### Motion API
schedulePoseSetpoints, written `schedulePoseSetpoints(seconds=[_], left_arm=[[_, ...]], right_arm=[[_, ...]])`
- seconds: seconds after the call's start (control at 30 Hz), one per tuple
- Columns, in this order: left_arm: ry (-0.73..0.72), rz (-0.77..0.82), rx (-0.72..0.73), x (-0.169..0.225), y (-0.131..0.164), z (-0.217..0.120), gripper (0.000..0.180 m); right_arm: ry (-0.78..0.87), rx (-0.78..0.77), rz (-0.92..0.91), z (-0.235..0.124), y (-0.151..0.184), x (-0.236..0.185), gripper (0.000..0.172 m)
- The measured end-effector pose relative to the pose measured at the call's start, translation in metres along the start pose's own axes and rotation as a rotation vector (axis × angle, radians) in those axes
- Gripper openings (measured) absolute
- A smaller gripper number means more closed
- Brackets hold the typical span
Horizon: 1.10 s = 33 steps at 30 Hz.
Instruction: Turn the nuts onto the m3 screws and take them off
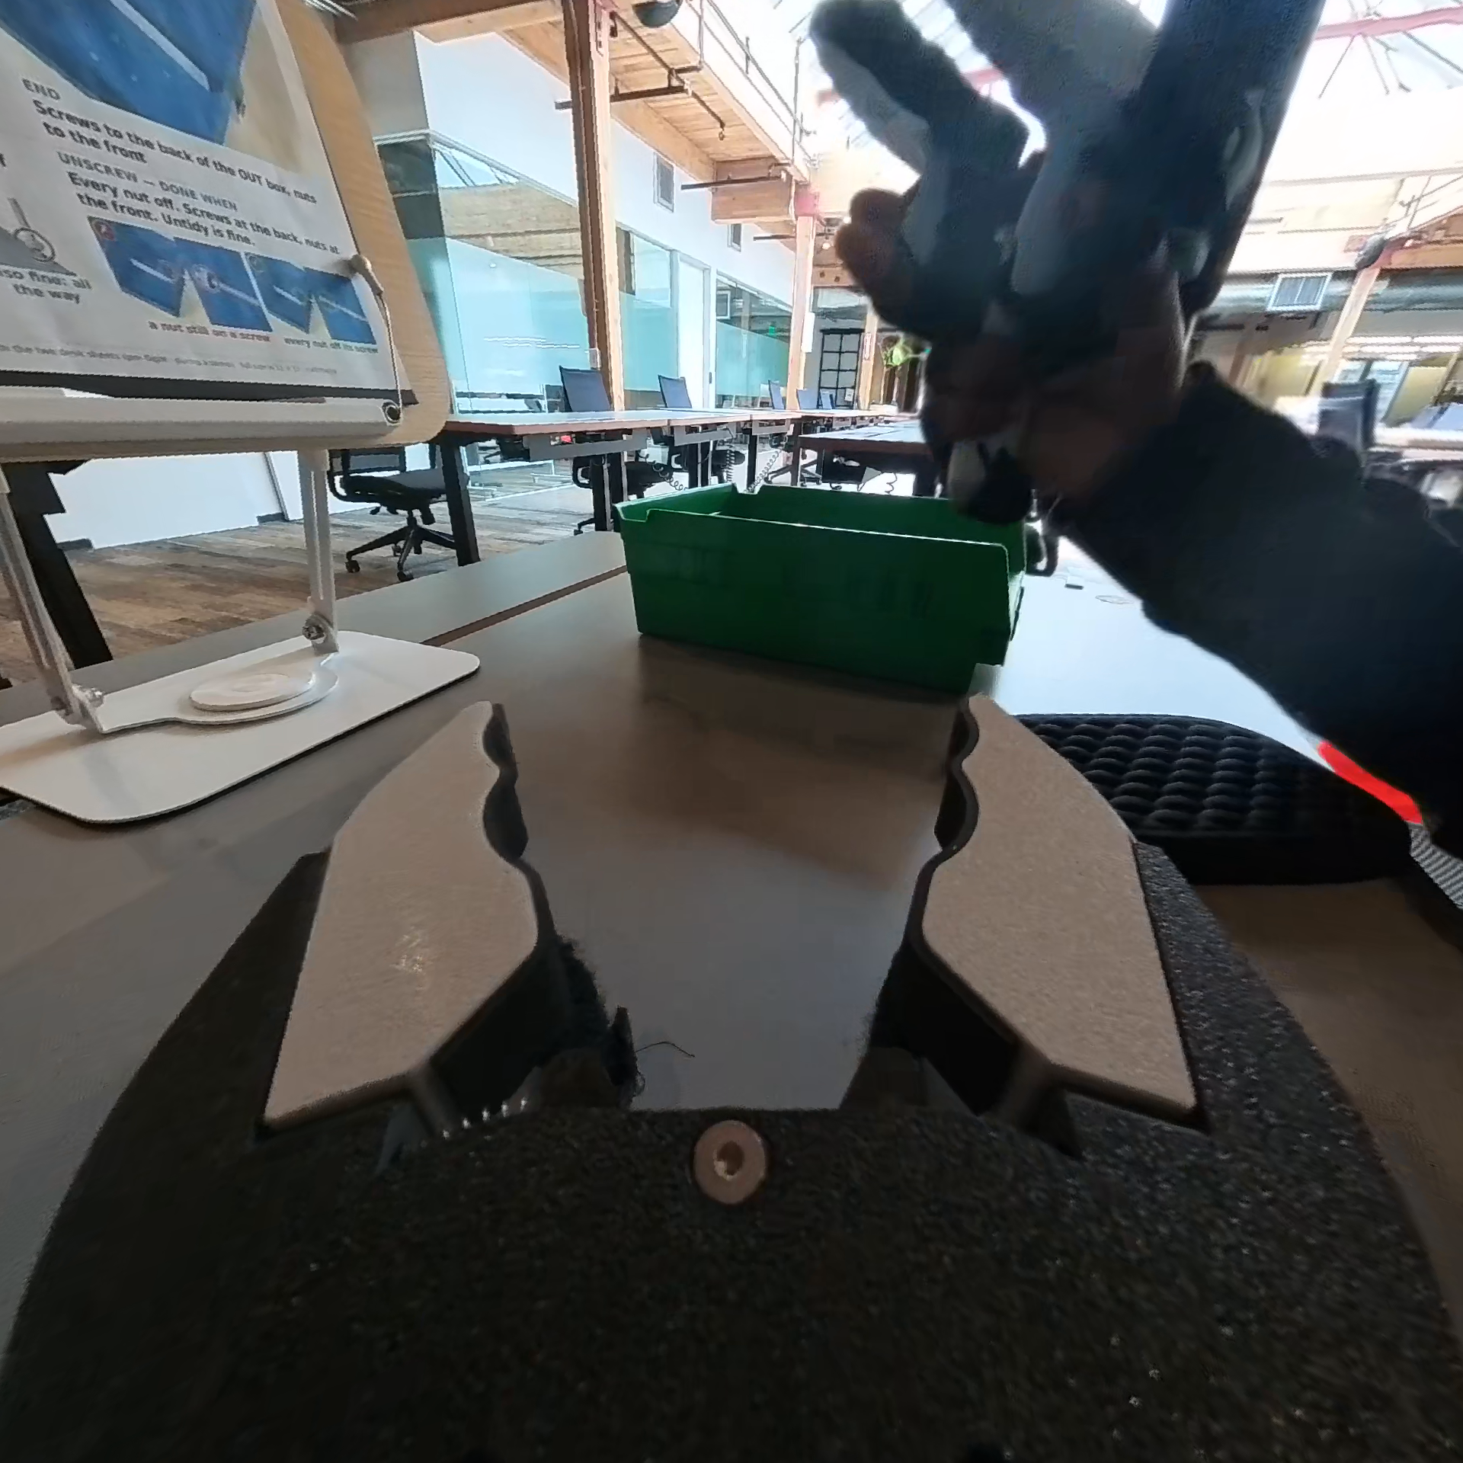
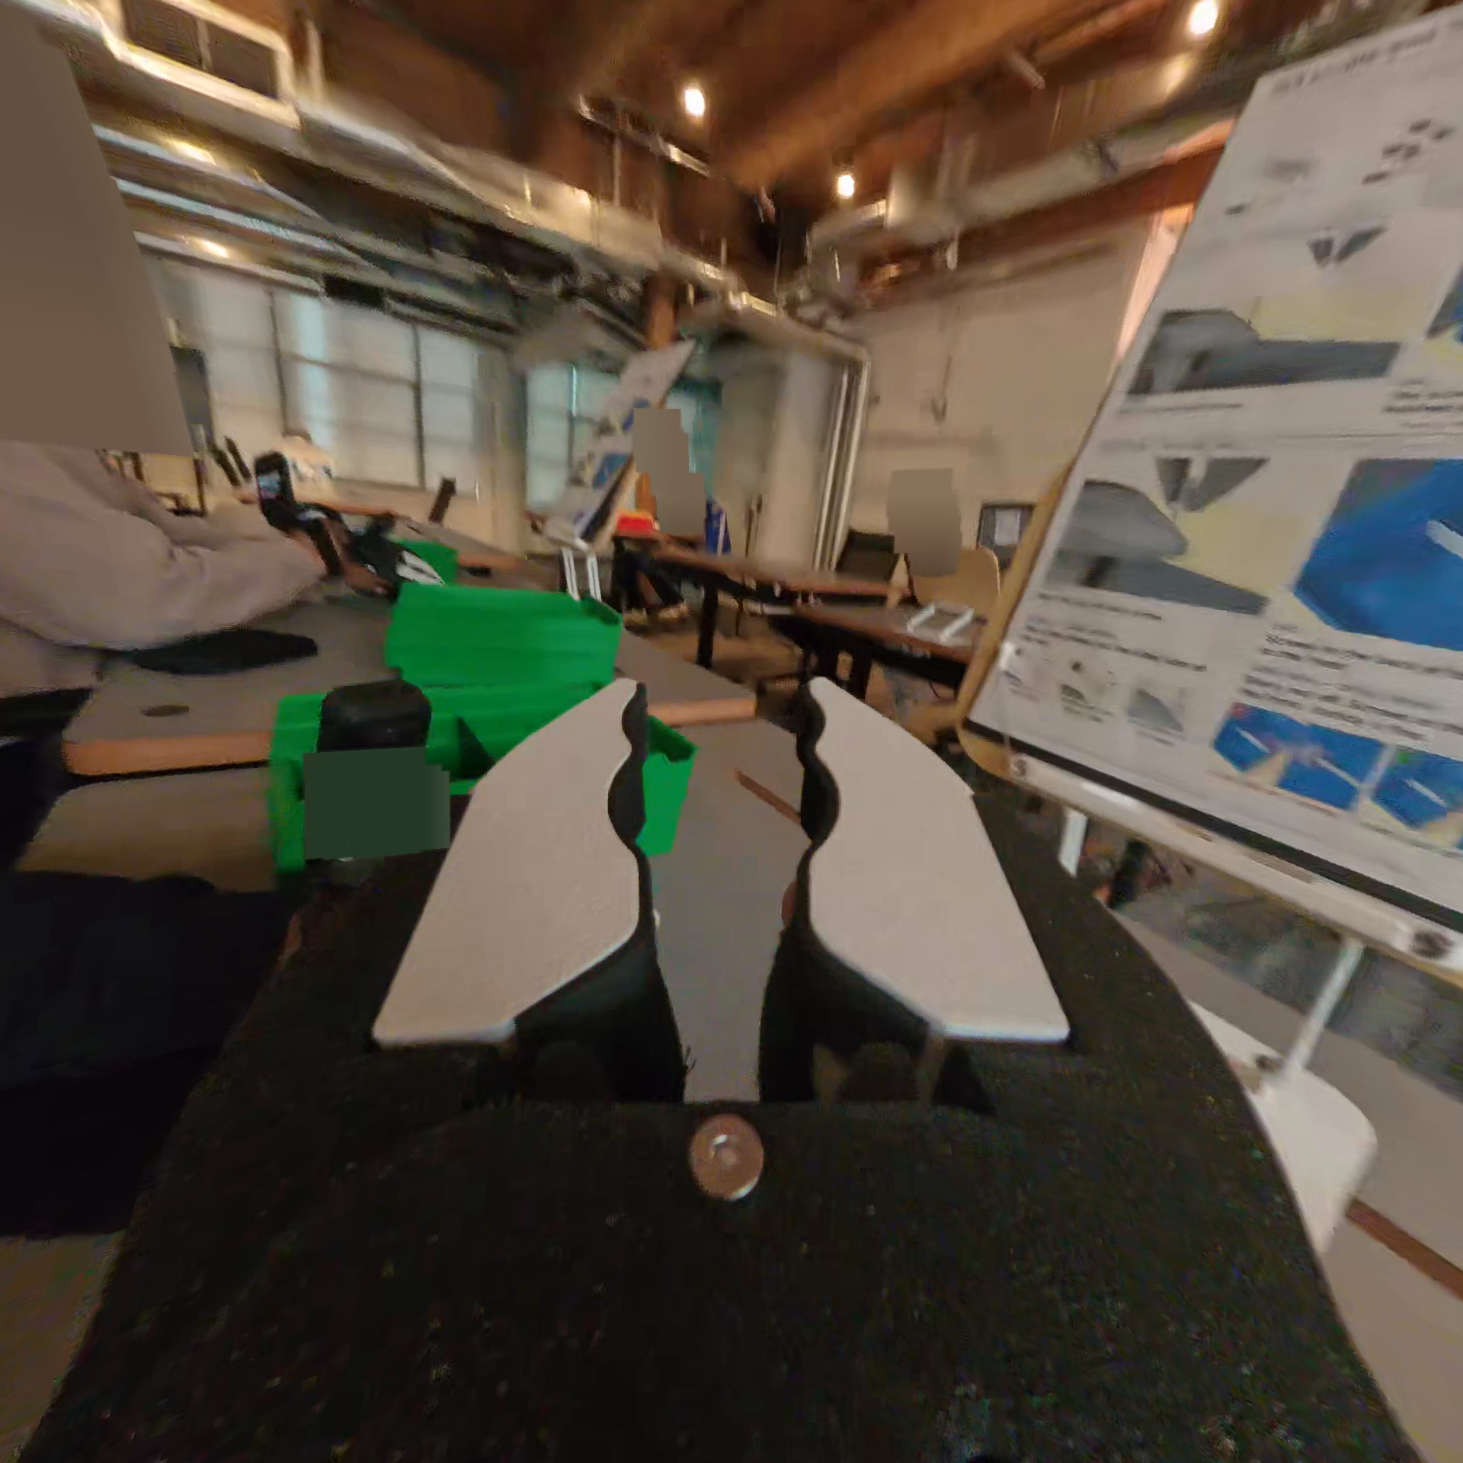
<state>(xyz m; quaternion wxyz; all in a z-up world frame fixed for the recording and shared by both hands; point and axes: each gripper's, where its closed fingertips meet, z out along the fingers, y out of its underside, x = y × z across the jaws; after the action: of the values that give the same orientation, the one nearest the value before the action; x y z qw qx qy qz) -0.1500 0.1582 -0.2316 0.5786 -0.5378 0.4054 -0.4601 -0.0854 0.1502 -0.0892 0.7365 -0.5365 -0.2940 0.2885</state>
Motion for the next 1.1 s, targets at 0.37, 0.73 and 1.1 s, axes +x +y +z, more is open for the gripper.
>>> schedulePoseSetpoints(seconds=[0.37, 0.73, 1.1], left_arm=[[-0.014, -0.033, 0.046, -0.005, -0.007, -0.004, 0.089], [0.017, -0.079, 0.040, -0.004, -0.003, -0.007, 0.083], [0.021, -0.042, 0.031, -0.001, -0.003, -0.008, 0.078]], right_arm=[[0.113, 0.008, -0.025, -0.001, 0.097, -0.030, 0.035], [0.016, -0.115, 0.075, -0.001, 0.124, -0.033, 0.037], [-0.029, -0.243, 0.097, 0.002, 0.151, -0.041, 0.036]])
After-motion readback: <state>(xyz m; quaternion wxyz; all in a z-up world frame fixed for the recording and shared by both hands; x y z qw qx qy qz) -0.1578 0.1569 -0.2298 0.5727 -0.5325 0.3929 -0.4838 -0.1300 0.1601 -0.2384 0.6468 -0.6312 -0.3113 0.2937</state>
